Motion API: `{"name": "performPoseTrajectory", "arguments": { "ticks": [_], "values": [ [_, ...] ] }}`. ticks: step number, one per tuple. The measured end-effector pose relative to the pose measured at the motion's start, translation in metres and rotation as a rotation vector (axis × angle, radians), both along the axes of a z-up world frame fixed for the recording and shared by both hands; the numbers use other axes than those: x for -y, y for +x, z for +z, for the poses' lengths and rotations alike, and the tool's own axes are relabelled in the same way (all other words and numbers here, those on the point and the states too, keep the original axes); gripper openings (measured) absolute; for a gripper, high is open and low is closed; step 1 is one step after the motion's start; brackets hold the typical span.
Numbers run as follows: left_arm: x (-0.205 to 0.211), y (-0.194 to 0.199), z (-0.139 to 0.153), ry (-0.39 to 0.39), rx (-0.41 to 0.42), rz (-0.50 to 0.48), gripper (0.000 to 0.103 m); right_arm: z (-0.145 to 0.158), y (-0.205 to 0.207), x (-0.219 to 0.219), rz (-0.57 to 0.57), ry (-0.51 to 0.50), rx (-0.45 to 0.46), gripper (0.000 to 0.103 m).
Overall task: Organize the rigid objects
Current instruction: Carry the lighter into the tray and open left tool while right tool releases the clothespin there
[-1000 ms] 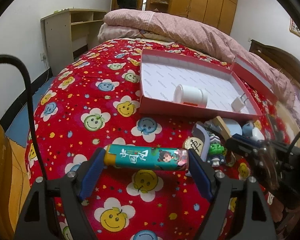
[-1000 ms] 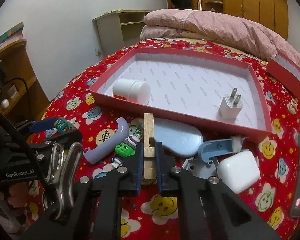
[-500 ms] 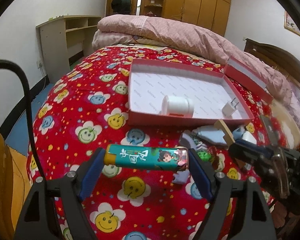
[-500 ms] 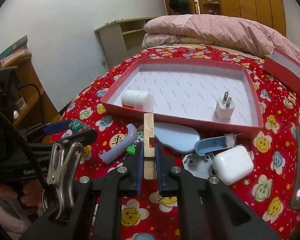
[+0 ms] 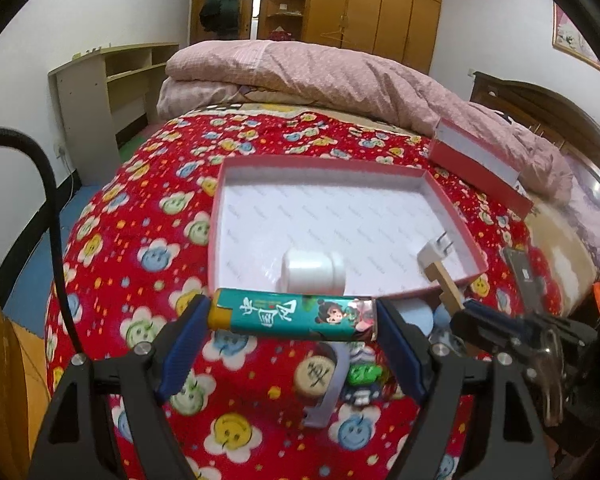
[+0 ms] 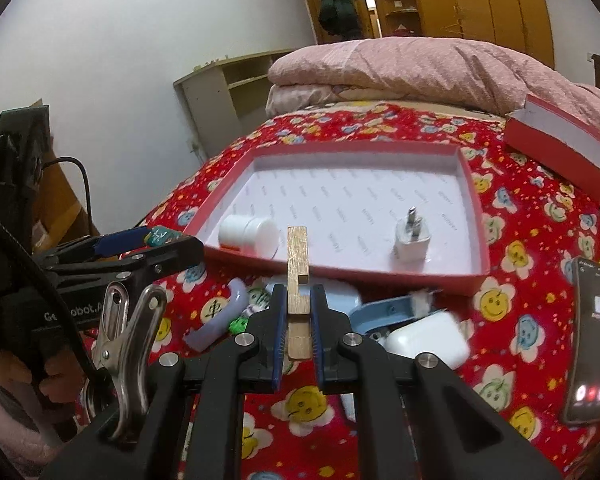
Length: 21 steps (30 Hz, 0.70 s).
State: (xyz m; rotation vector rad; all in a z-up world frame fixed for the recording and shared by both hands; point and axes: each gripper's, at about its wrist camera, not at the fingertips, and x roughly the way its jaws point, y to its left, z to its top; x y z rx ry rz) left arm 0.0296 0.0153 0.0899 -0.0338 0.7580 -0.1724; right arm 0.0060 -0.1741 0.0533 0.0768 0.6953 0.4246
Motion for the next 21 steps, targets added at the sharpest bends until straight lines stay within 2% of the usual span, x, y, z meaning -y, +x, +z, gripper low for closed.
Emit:
{"name": "performPoseTrajectory", "arguments": {
  "ticks": [11,21],
  "values": [
    [0.010,0.046,0.024,0.012,0.004,-0.013,0.085,0.026,0.036,0.017,-0.042,-0.018,0.024,0.012],
    [0.024,0.088,0.025,0.052,-0.010,-0.001,0.085,0.032,0.077,0.023,-0.070,-0.025,0.020,0.012]
  ]
}}
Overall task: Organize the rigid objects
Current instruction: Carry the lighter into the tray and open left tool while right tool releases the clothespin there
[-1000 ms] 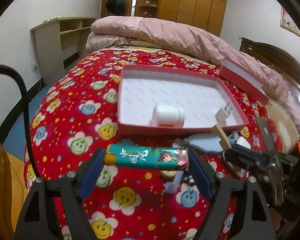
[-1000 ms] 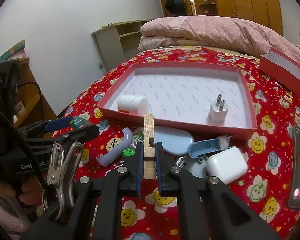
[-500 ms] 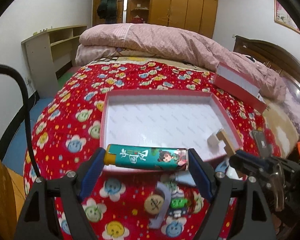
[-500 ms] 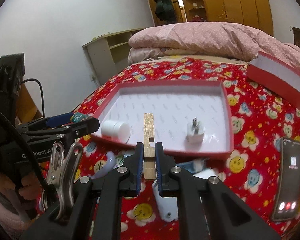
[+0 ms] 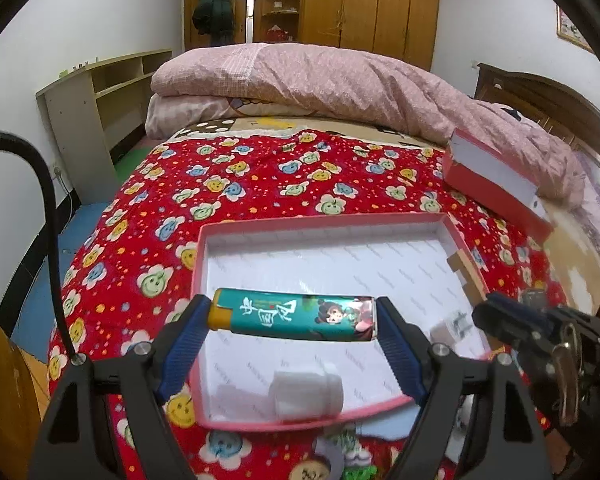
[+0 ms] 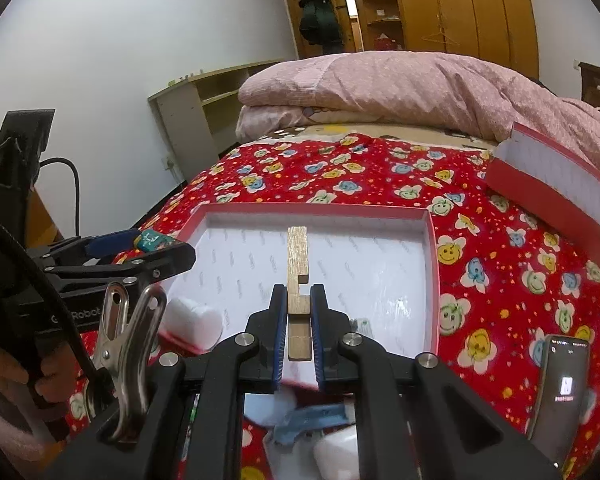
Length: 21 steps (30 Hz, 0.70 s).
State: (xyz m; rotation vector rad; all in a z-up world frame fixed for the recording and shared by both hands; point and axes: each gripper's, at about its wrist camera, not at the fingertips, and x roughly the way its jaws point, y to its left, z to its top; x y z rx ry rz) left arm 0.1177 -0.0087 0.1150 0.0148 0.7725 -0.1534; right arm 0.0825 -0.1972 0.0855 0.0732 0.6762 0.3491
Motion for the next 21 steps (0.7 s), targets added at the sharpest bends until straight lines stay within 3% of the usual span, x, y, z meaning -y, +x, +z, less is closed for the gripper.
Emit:
{"name": "performPoseTrajectory", "arguments": {
  "ticks": [21],
  "values": [
    [0.021,0.081,-0.056,0.071,-0.082,0.031,0.085,-0.037,0.076,0.018,-0.059,-0.011,-0.109,0.012]
  ]
}}
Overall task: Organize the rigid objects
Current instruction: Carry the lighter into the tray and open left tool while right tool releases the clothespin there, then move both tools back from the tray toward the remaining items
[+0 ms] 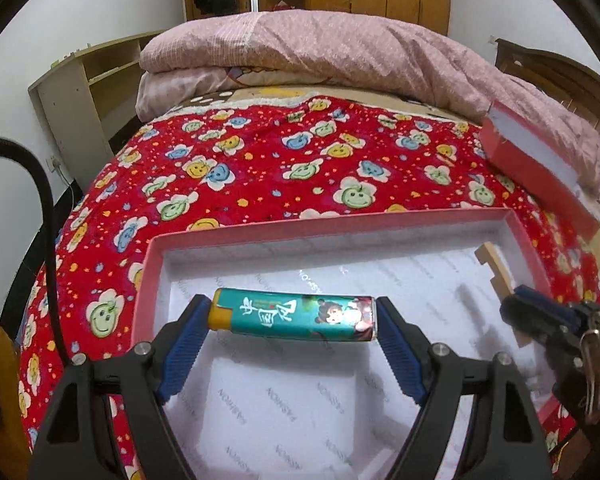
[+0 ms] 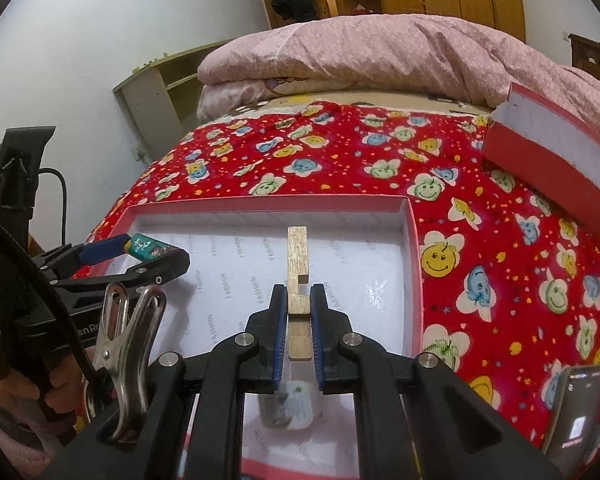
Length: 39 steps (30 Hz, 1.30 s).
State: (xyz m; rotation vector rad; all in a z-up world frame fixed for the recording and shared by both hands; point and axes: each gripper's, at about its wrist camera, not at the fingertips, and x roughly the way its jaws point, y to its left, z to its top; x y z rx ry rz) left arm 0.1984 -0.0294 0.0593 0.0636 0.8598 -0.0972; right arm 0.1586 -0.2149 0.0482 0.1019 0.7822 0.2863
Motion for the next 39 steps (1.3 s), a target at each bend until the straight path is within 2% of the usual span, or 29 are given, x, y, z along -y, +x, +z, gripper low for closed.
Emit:
{"name": "performPoseTrajectory", "arguments": {
  "ticks": [11,16,20,22,35,39],
  "values": [
    [0.003,0.010,0.000,0.003,-0.005,-0.008,0.086,-0.014,0.010,0.006,-0.033,0.026,-0.029,0.013],
    [0.006,0.008,0.000,0.019,-0.004,-0.013,0.086,-0.011,0.008,0.008,-0.035,0.036,-0.025,0.018],
    [0.005,0.004,0.003,0.015,-0.005,-0.014,0.086,-0.005,0.003,0.009,-0.046,0.027,-0.004,0.029],
    [0.004,0.001,0.006,0.017,0.003,-0.011,0.086,-0.002,0.002,0.010,-0.047,0.029,0.003,0.029],
    [-0.013,-0.039,0.029,0.027,0.038,0.005,0.086,0.016,-0.029,0.007,-0.033,0.045,0.027,0.029],
    [-0.020,-0.058,0.034,0.027,0.050,0.013,0.086,0.022,-0.048,0.005,-0.019,0.049,0.035,0.034]
  ]
}}
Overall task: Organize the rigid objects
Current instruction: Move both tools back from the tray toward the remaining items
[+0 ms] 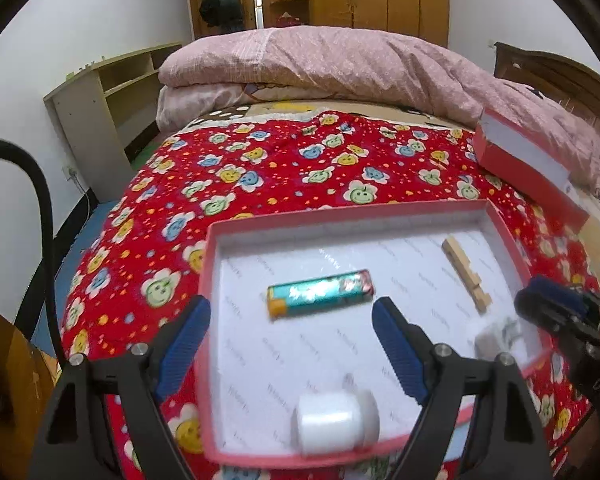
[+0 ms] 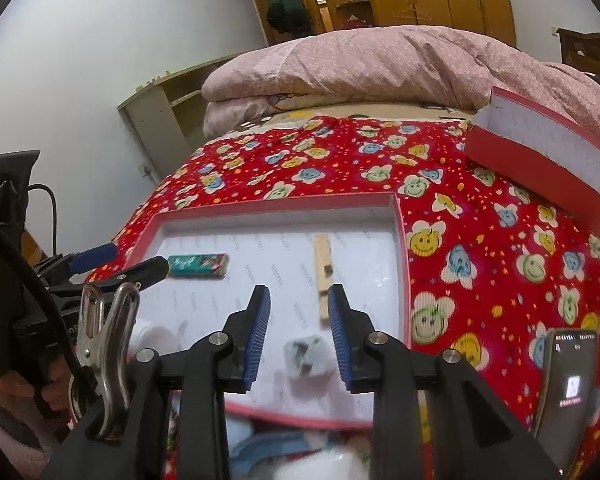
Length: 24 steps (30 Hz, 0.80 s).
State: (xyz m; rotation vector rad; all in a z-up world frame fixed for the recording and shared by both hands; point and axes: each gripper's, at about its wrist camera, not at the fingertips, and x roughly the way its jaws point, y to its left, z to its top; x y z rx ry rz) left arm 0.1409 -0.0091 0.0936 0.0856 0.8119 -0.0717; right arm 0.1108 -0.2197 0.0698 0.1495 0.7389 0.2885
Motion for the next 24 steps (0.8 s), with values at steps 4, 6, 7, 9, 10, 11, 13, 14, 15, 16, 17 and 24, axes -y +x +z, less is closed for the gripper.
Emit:
{"name": "performPoseTrajectory", "arguments": {
  "ticks": [4,6,7,9,10,11,13,14,15,16,17,24],
  "values": [
    [-0.008,-0.019,0.006,-0.004,0.010,0.002,0.086,0.004,-0.016,-0.001,0.006,0.007,0.010,0.034],
    [-0.011,-0.028,0.008,-0.003,0.013,0.005,0.086,0.005,-0.025,-0.001,0.010,0.013,0.012,0.034],
    [-0.012,-0.032,0.009,-0.006,0.012,0.007,0.086,0.005,-0.029,-0.001,0.011,0.014,0.013,0.034],
    [-0.014,-0.042,0.008,-0.012,0.007,0.007,0.086,0.003,-0.037,-0.001,0.013,0.014,0.009,0.035],
    [-0.015,-0.047,0.008,-0.015,0.004,0.004,0.086,0.002,-0.040,-0.001,0.015,0.013,0.006,0.035],
    [-0.016,-0.051,0.007,-0.015,0.002,0.002,0.086,0.001,-0.044,-0.001,0.016,0.011,0.002,0.035],
    [-0.016,-0.060,0.005,-0.017,-0.001,-0.002,0.086,-0.002,-0.051,0.000,0.016,0.008,-0.005,0.035],
    [-0.016,-0.064,0.003,-0.018,-0.004,-0.003,0.086,-0.004,-0.055,0.000,0.017,0.007,-0.010,0.035],
    [-0.017,-0.070,0.001,-0.023,-0.008,-0.004,0.086,-0.006,-0.059,0.001,0.016,0.007,-0.016,0.035],
    [-0.017,-0.074,-0.001,-0.027,-0.012,-0.004,0.086,-0.007,-0.062,0.001,0.016,0.008,-0.019,0.035],
    [-0.018,-0.078,-0.003,-0.030,-0.015,-0.003,0.086,-0.008,-0.066,0.001,0.017,0.009,-0.023,0.035],
    [-0.028,-0.105,-0.020,-0.072,-0.047,0.004,0.086,-0.020,-0.093,-0.001,0.029,-0.012,-0.054,0.035]
  ]
}}
